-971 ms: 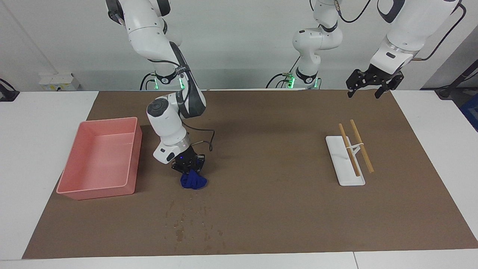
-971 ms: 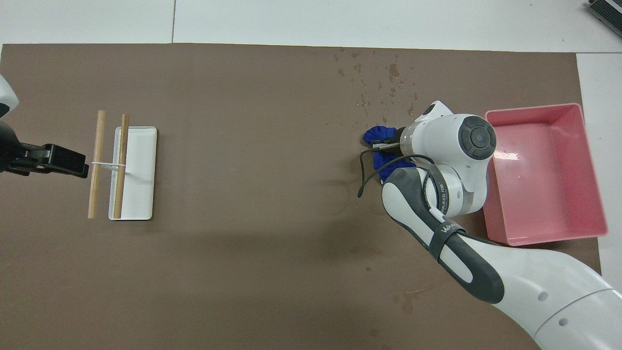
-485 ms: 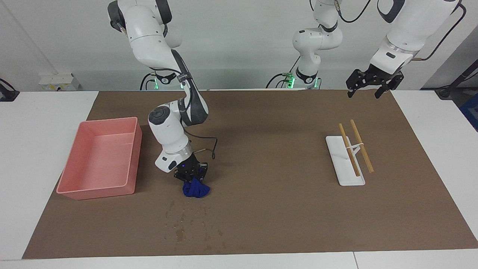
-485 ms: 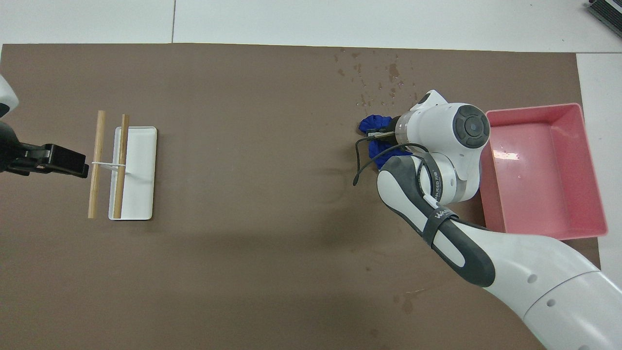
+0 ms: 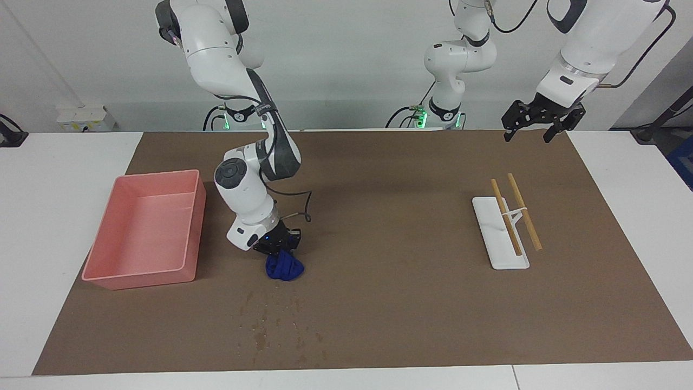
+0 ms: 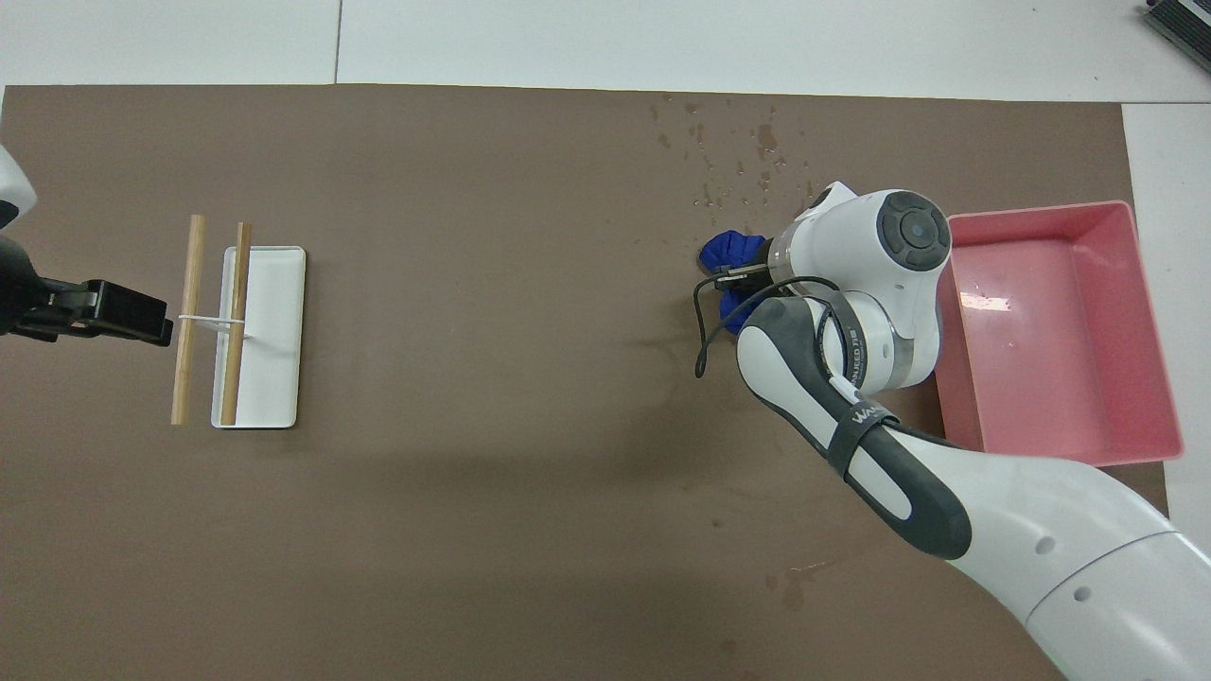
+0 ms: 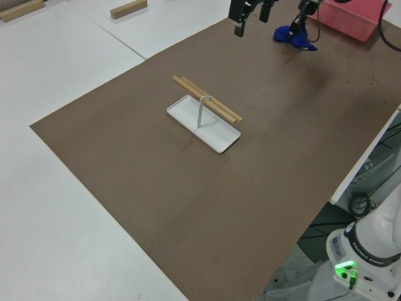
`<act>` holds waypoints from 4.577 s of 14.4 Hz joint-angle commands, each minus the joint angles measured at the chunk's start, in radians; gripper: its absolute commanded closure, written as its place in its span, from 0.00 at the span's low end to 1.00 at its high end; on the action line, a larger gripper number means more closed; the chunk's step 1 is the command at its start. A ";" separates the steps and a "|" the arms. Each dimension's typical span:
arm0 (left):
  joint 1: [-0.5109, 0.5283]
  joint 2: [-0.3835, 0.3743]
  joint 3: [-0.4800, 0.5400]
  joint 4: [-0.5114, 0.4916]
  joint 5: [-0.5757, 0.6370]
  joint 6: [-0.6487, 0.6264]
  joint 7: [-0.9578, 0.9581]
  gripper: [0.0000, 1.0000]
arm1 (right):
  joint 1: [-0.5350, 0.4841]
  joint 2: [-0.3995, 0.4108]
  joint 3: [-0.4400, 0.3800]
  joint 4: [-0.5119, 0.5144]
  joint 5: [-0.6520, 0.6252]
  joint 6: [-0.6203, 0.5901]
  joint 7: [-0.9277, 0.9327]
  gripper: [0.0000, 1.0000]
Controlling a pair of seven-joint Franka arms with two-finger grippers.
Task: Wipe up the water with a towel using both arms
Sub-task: 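Wipe the towel across the water droplets with the right gripper, then keep wiping the wet patch with the towel in the right gripper, then carry the towel into the pink bin and open the right gripper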
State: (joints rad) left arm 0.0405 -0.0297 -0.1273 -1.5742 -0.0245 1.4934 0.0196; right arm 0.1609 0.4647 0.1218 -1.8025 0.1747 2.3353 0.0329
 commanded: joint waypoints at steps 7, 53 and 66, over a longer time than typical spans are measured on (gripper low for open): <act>0.010 -0.029 -0.009 -0.029 0.017 -0.002 0.013 0.00 | -0.061 -0.073 0.005 -0.069 -0.003 -0.292 -0.011 1.00; 0.010 -0.029 -0.009 -0.029 0.017 -0.002 0.013 0.00 | -0.067 0.051 0.007 0.268 -0.186 -0.220 -0.128 1.00; 0.010 -0.029 -0.009 -0.029 0.017 -0.002 0.013 0.00 | -0.279 -0.365 -0.004 0.273 -0.195 -0.810 -0.292 1.00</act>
State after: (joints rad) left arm 0.0405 -0.0297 -0.1274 -1.5746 -0.0245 1.4934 0.0199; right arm -0.0544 0.1683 0.1106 -1.5121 -0.0023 1.5790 -0.1628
